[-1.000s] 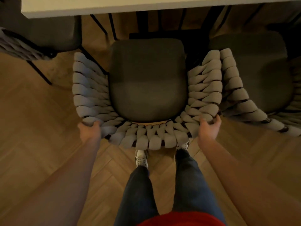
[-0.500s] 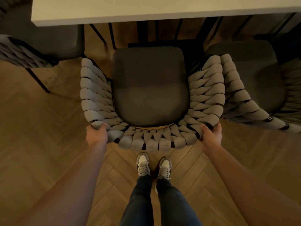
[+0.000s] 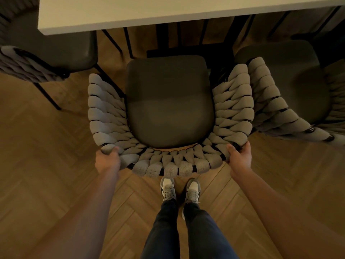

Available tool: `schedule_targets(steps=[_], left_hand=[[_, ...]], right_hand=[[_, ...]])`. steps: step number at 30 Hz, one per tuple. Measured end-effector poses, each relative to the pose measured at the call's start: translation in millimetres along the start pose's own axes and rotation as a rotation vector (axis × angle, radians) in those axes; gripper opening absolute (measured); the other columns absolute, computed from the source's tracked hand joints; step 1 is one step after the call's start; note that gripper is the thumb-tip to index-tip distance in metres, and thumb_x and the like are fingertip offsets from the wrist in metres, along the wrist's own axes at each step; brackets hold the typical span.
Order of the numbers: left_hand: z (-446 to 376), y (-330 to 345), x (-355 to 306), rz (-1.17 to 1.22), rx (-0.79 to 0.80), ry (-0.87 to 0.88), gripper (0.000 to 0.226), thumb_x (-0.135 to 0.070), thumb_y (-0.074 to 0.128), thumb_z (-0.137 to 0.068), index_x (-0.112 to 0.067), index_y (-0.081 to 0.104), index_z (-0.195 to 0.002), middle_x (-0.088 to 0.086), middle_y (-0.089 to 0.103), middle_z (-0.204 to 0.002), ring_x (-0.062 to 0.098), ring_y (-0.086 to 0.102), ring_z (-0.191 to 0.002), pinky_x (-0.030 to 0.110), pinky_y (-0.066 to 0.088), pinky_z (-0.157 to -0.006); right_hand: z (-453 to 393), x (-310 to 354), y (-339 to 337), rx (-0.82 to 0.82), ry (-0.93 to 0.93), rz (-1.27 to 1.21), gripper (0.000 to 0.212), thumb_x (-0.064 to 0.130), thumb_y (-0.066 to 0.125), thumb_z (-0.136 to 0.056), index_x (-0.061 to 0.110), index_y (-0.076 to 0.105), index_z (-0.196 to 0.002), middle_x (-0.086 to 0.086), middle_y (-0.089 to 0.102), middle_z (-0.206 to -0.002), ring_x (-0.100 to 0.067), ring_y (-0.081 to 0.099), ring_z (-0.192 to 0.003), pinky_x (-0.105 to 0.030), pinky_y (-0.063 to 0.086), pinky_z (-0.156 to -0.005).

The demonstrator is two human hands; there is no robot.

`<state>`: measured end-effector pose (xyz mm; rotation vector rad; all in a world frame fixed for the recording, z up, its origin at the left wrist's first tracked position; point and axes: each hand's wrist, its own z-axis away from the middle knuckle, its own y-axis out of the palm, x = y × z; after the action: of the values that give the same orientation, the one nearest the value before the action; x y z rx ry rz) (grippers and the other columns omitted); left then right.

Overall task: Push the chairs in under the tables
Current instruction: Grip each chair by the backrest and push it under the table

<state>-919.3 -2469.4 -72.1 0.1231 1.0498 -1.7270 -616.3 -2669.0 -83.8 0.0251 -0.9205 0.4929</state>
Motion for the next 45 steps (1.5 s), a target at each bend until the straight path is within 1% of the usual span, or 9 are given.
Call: schedule_targets(steps=[4,11,13,17,19,28,31,36,45], left_hand=[[3.7,0.1,3.1,0.003,-0.008,-0.007,0.060,-0.031,0.063,-0.094,-0.010,0.039,-0.145,0.019,0.046,-0.142,0.041,0.049,-0.125,0.054,0.048,-0.099],[1.2,-2.3,5.0,-0.035,-0.017,0.000,0.058,-0.035,0.066,-0.092,-0.012,0.043,-0.140,0.019,0.050,-0.136,0.041,0.054,-0.118,0.058,0.052,-0.090],[-1.8,-5.1,3.9,-0.071,-0.005,-0.002,0.058,-0.037,0.066,-0.091,-0.012,0.043,-0.139,0.019,0.051,-0.134,0.042,0.055,-0.114,0.058,0.055,-0.085],[-12.2,-9.8,-6.6,-0.130,0.089,0.008,0.058,-0.036,0.068,-0.090,-0.016,0.041,-0.137,0.017,0.048,-0.133,0.043,0.056,-0.110,0.052,0.060,-0.062],[-16.3,-10.2,-12.8,-0.161,0.103,-0.009,0.053,-0.033,0.070,-0.089,-0.017,0.044,-0.132,0.017,0.050,-0.130,0.043,0.057,-0.105,0.053,0.059,-0.058],[-7.8,-10.6,12.5,-0.140,0.064,-0.052,0.056,-0.031,0.069,-0.088,-0.015,0.044,-0.136,0.016,0.050,-0.129,0.042,0.056,-0.108,0.058,0.059,-0.060],[-16.3,-14.4,11.2,-0.127,0.060,-0.061,0.057,-0.030,0.070,-0.088,-0.014,0.044,-0.137,0.017,0.051,-0.130,0.043,0.056,-0.108,0.056,0.059,-0.058],[-29.8,-20.6,11.9,-0.127,0.059,-0.075,0.057,-0.029,0.069,-0.088,-0.015,0.044,-0.137,0.017,0.050,-0.130,0.042,0.057,-0.103,0.046,0.058,-0.049],[-40.0,-23.6,13.4,-0.108,0.084,-0.082,0.052,-0.026,0.069,-0.089,-0.015,0.044,-0.134,0.018,0.050,-0.130,0.043,0.057,-0.106,0.049,0.057,-0.049]], right_hand=[[0.7,0.9,-1.4,0.012,-0.003,-0.013,0.056,0.006,0.060,-0.096,0.024,0.041,-0.146,-0.004,0.059,-0.134,-0.023,0.059,-0.122,-0.053,0.050,-0.102],[-1.2,-0.5,0.0,0.004,0.006,-0.004,0.059,0.008,0.061,-0.096,0.028,0.039,-0.147,-0.002,0.058,-0.136,-0.023,0.058,-0.123,-0.053,0.049,-0.102],[-1.9,-0.7,0.4,0.012,0.005,-0.010,0.059,0.008,0.061,-0.096,0.028,0.039,-0.147,-0.002,0.058,-0.136,-0.023,0.058,-0.123,-0.054,0.049,-0.102],[-3.5,0.4,2.2,0.029,0.012,-0.026,0.062,0.009,0.061,-0.096,0.027,0.036,-0.149,-0.002,0.057,-0.137,-0.023,0.057,-0.124,-0.054,0.049,-0.103],[-3.7,0.2,3.4,0.041,0.003,-0.017,0.059,0.008,0.060,-0.096,0.028,0.038,-0.148,-0.001,0.058,-0.135,-0.023,0.058,-0.123,-0.054,0.049,-0.102],[-5.0,-0.3,-4.8,0.047,-0.010,0.002,0.060,0.007,0.059,-0.097,0.028,0.038,-0.149,-0.001,0.058,-0.136,-0.021,0.057,-0.124,-0.052,0.049,-0.104],[-3.0,-1.5,1.0,0.062,-0.017,0.013,0.059,0.009,0.060,-0.097,0.030,0.039,-0.147,0.000,0.059,-0.135,-0.021,0.058,-0.122,-0.053,0.050,-0.102],[1.2,-5.9,10.1,0.060,-0.030,0.048,0.060,0.011,0.061,-0.096,0.030,0.038,-0.148,0.000,0.058,-0.136,-0.020,0.057,-0.122,-0.051,0.050,-0.102],[-3.1,-1.6,19.2,0.059,-0.004,0.044,0.055,0.010,0.061,-0.096,0.031,0.042,-0.144,0.000,0.059,-0.133,-0.020,0.060,-0.118,-0.052,0.052,-0.098]])
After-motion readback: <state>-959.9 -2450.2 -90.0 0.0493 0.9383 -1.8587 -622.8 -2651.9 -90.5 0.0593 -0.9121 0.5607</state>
